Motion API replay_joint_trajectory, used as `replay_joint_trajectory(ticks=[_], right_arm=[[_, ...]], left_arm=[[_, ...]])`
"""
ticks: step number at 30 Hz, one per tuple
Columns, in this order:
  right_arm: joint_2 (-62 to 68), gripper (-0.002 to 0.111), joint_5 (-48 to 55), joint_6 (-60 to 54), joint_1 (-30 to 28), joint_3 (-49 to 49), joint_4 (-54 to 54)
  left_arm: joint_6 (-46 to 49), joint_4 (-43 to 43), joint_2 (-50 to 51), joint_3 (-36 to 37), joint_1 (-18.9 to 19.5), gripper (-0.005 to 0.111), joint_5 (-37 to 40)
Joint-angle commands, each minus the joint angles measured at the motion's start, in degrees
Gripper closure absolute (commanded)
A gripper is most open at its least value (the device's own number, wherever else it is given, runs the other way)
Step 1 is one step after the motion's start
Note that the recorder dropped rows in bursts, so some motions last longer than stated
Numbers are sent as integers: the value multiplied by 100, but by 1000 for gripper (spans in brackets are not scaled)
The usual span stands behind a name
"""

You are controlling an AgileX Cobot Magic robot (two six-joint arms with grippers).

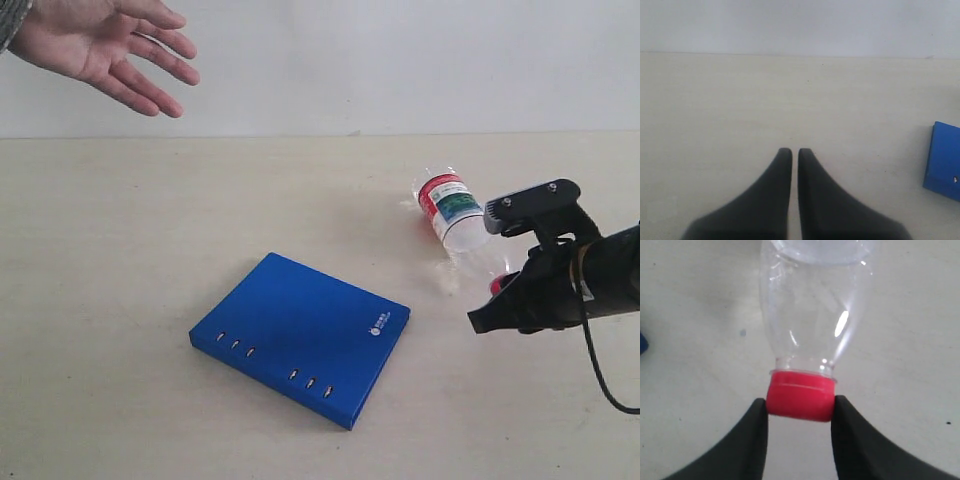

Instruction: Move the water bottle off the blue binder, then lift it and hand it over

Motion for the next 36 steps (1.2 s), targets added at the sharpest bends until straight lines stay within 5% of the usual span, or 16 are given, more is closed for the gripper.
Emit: replay_joint_trajectory(ticks=[1,19,36], right_arm=[[-688,108,580,448,-47,20,30],[-3086,108,1784,598,-47,20,81],[-3145,108,1584,627,-47,20,25]], left_arm=[[28,6,39,16,0,102,-49],[28,6,39,16,0,102,-49],[28,6,39,16,0,102,-49]])
